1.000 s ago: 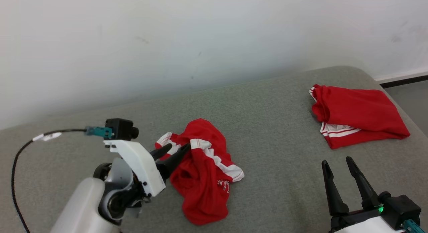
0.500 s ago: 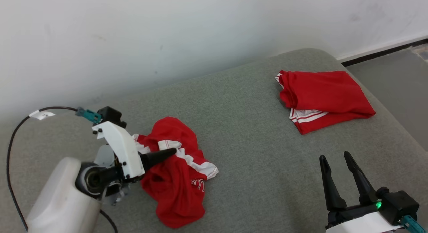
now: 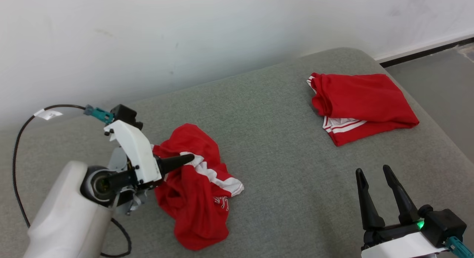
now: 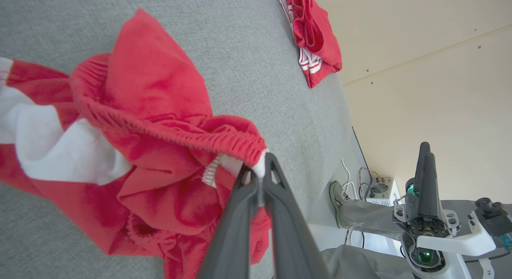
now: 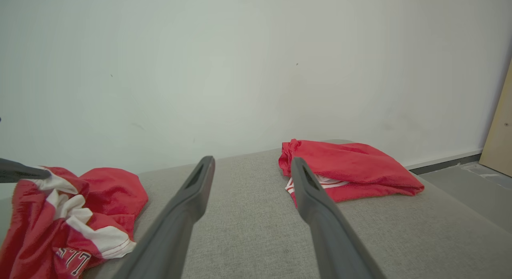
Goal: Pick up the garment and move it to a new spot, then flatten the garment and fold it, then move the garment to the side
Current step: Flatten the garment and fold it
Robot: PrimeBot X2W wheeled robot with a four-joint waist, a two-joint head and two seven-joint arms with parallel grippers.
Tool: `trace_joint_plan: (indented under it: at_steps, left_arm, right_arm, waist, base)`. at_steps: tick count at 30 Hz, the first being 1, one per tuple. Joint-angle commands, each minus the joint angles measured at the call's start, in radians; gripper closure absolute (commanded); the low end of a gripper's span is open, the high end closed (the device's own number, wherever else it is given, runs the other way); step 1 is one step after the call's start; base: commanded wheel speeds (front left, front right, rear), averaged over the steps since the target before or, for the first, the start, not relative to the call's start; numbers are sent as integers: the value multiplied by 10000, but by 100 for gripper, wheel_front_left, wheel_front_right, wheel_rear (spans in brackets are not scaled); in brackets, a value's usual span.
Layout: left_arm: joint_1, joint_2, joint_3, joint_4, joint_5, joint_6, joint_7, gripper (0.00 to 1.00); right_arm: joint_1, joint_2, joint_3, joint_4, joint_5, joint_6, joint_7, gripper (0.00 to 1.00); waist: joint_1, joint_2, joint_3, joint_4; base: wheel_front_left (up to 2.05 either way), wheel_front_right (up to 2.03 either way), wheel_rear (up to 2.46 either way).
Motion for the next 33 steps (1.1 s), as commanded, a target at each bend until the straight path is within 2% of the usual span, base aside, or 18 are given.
trace_joint_plan:
  at_steps: [1, 9, 19, 25, 30, 31, 32, 33]
  left_arm:
    - [-28, 40, -44, -138, -261, -2, 14, 100]
    - [400, 369, -339, -873, -767, -3, 50, 100]
    - [2462, 1636, 34, -2919, -1428, -3, -86, 100]
    - [3912, 1887, 344, -3664, -1671, -4, -581, 100]
    - [4955, 1830, 352, -3594, -1055, -4, -1824, 100]
    - [5089, 1777, 318, -3541, -973, -4, -2058, 98]
    - [5218, 1709, 274, -3460, -923, -4, -2265, 73]
    - [5336, 1654, 247, -3343, -898, -4, -2443, 51]
  right_arm:
    - [-54, -23, -29, 1, -53, -21, -26, 0]
    - [187, -197, -67, 90, -59, -21, -26, 0]
    - [482, -405, -231, 54, -49, -21, -26, 0]
    - [548, -466, -186, 60, -49, -21, -26, 0]
    - [475, -524, -121, 93, -40, -21, -26, 0]
    - [477, -542, -109, 94, -31, -21, -26, 0]
    - [482, -561, -83, 105, -21, -21, -26, 0]
    - [491, -583, -60, 116, -12, -21, -26, 0]
  waist:
    - [-1, 0, -109, 210]
    - [-1, 0, -570, 1212]
    - [-1, 0, -789, 2448]
    - [-1, 0, -796, 2926]
    - [-1, 0, -776, 3145]
    - [-1, 0, -770, 3173]
    - [-1, 0, -769, 3194]
    - [-1, 0, -771, 3211]
  base:
    - [0, 0, 0]
    - [0, 0, 0]
    - [0, 0, 0]
    - [0, 0, 0]
    - [0, 0, 0]
    - [0, 0, 0]
    - [0, 0, 0]
    - [0, 0, 0]
